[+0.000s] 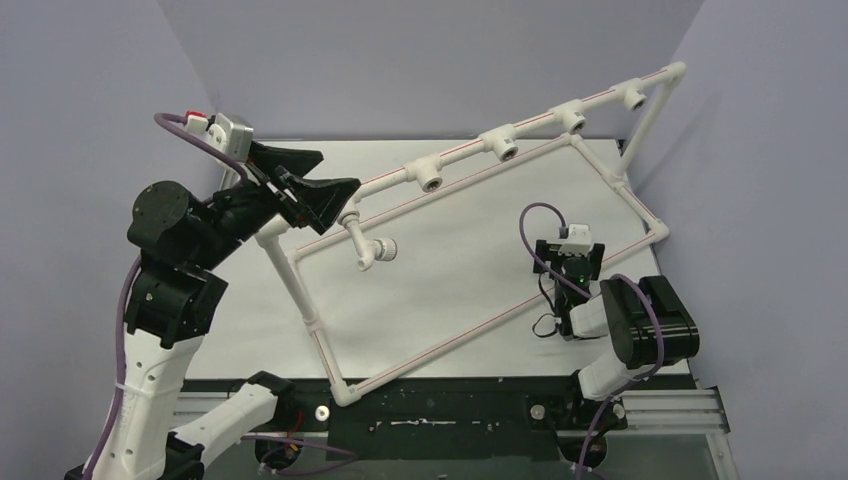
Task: Install the water faucets
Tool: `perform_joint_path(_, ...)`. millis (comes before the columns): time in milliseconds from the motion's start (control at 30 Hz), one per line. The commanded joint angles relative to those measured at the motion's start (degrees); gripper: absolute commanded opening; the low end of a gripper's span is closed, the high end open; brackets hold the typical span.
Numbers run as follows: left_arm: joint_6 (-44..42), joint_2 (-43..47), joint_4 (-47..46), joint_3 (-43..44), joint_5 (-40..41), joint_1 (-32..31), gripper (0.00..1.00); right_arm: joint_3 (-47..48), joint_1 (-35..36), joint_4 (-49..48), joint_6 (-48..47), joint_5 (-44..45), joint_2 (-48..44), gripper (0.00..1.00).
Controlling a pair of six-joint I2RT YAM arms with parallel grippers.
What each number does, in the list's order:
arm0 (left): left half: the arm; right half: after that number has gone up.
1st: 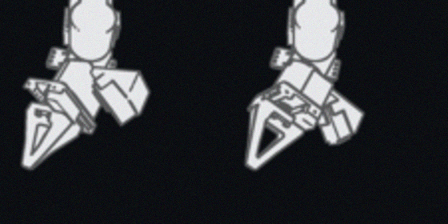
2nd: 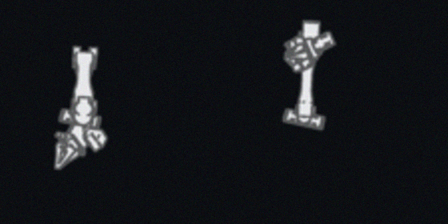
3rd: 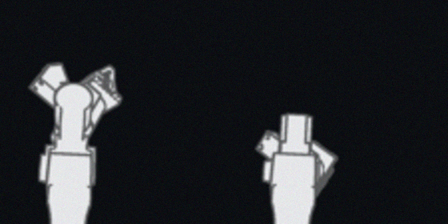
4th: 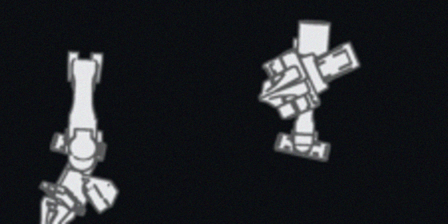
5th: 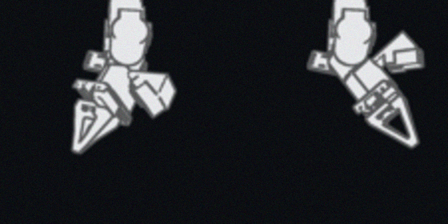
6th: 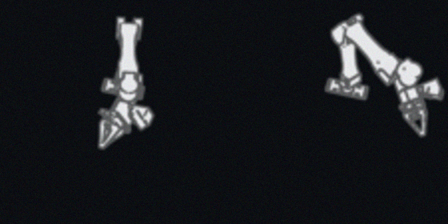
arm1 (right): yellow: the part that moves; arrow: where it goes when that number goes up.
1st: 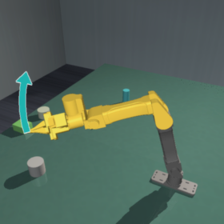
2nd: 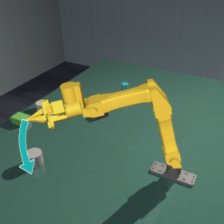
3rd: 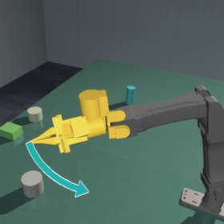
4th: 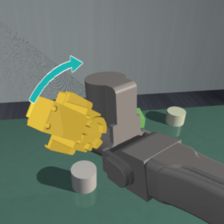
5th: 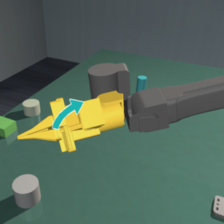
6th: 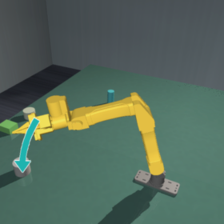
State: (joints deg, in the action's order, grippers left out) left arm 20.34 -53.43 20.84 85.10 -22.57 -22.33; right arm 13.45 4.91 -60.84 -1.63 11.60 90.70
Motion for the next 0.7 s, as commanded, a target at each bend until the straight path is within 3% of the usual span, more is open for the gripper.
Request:
perform_joint_path(0, -1.66, 1.17, -2.46, -1.74, -0.23, -0.66, 0.92, -0.56, -1.66, -10.99, 0.22, -4.35, 1.05, 1.00)
perform_joint_path(667, -3.46, 4.96, -0.96, -2.93, 0.61, -5.01, 0.93, 2.07, -4.13, -7.26, 1.63, -7.87, 1.62, 1.00)
